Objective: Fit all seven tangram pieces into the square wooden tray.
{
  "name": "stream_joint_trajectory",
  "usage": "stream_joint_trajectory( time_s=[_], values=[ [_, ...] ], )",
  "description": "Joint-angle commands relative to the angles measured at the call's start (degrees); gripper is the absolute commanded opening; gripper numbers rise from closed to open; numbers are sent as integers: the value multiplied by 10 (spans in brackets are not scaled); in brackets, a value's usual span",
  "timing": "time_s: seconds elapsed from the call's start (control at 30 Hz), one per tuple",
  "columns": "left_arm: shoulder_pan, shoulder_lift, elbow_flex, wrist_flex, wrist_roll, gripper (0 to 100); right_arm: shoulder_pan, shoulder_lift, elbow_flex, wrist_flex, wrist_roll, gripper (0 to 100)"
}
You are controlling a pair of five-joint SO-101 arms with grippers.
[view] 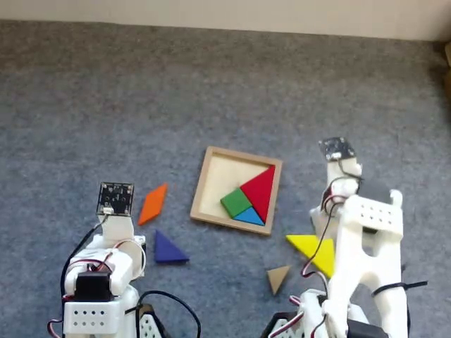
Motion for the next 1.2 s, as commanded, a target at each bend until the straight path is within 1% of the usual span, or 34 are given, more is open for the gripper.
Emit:
stream_joint_trajectory(
  time_s=[0.0,0.13,0.23,0.4,0.63,0.8,0.93,1.17],
  values=[
    [-7,-24,11,2,4,7,-23,-20,-51,51,13,158],
    [-7,-24,11,2,4,7,-62,-20,-1,56,14,317],
    [-7,-24,11,2,4,7,-84,-20,29,29,15,386],
    [-7,-24,11,2,4,7,-95,-20,86,-57,16,393],
    [-7,-24,11,2,4,7,-95,-20,138,-116,17,393],
    [-7,-24,11,2,4,7,-95,-19,160,-126,18,393],
    [-7,-24,11,2,4,7,-94,-19,162,-126,44,393],
    [-7,-24,11,2,4,7,-94,-18,162,-126,45,393]
  ],
)
